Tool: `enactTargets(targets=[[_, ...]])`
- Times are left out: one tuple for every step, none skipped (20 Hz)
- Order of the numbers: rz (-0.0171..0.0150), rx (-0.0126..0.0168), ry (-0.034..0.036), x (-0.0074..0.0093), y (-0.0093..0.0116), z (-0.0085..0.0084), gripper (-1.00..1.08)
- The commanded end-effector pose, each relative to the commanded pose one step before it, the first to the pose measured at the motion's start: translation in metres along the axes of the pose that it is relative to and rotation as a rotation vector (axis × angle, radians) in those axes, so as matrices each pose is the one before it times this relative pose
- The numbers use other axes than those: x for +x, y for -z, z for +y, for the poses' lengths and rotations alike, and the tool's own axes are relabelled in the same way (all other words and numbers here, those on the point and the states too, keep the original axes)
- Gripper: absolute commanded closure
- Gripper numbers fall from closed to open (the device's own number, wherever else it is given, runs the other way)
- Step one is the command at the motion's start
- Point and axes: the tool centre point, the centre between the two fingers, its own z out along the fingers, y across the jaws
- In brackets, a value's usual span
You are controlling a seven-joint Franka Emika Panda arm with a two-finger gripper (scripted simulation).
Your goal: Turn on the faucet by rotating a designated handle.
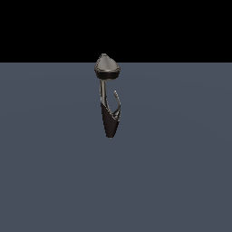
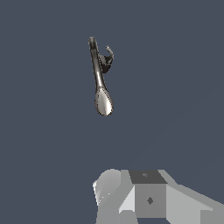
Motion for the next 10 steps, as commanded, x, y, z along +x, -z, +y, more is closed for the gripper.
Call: enactTargets(targets=[[0.0,0.0,0.0,0.0,0.0,0.00001,1.08],[-0.0003,0.00023,-0.00058,0.00015,-0.0001,-0.0001,1.08],[-0.00095,0.00076,-0.00181,0.00047,-0.00031,-0.00023,1.08],[-0.00155,0.00126,-0.00298,0.00077,-0.00051,-0.0004,1.08],[-0.0022,0.00178,-0.00421,0.00109,-0.00073,-0.00054,1.08],[-0.00282,0.00228,-0.00541,0.0014,-0.00093,-0.0007,1.08],[-0.00343,0.00278,-0.00659,0.00171,-0.00114,-0.00087,1.08],[-0.00406,0.00328,-0.00779,0.00202,-0.00134,-0.00102,1.08],[-0.00468,0.00378,-0.00898,0.00233,-0.00155,-0.00117,1.08],[-0.00529,0.00428,-0.01017,0.00263,-0.00175,-0.00132,1.08]])
